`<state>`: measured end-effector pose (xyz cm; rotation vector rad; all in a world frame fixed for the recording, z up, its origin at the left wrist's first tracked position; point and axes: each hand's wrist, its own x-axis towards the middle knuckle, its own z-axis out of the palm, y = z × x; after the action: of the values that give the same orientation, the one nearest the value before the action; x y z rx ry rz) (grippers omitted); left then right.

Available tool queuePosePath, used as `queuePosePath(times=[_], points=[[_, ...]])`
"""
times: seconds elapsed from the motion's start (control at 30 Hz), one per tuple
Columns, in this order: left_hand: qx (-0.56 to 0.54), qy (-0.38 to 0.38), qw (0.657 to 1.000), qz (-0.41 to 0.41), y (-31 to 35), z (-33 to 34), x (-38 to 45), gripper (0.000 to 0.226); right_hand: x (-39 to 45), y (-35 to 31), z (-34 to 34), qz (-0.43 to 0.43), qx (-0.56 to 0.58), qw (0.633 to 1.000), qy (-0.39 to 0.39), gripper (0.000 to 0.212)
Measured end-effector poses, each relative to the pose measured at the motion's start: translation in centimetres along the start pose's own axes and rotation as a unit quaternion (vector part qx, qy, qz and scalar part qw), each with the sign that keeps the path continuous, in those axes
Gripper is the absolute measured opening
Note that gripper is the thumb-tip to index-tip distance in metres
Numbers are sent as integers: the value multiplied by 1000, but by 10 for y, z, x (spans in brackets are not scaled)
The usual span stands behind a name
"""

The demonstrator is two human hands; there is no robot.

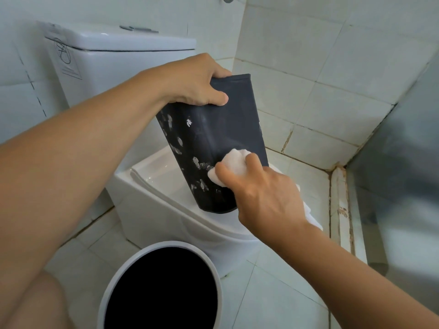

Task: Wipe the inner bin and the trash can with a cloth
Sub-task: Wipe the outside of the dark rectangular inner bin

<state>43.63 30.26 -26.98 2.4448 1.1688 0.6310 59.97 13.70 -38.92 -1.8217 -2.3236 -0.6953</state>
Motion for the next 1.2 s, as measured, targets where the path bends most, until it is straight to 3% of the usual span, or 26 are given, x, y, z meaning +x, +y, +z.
queuePosePath(times=[0.2,0.37,0.43,0.7,0.97,1.2], points=[[-14,-3,1000,3,0,-1,-1,38,-36,2,16,-18,43,999,-24,59],[-7,-2,1000,-3,-5,-1,1,37,-6,7,7,45,154,976,150,52],[-9,-4,1000,-1,-6,-1,1,36,6,7,8,38,162,971,173,50],[-19,-12,1000,21,-2,-1,1,37,-34,28,25,-66,165,983,51,49],[-34,-10,998,43,-7,-3,1,36,-5,55,31,204,305,927,74,64],[-27,25,999,13,-23,-2,11,47,5,67,30,288,311,898,118,52]])
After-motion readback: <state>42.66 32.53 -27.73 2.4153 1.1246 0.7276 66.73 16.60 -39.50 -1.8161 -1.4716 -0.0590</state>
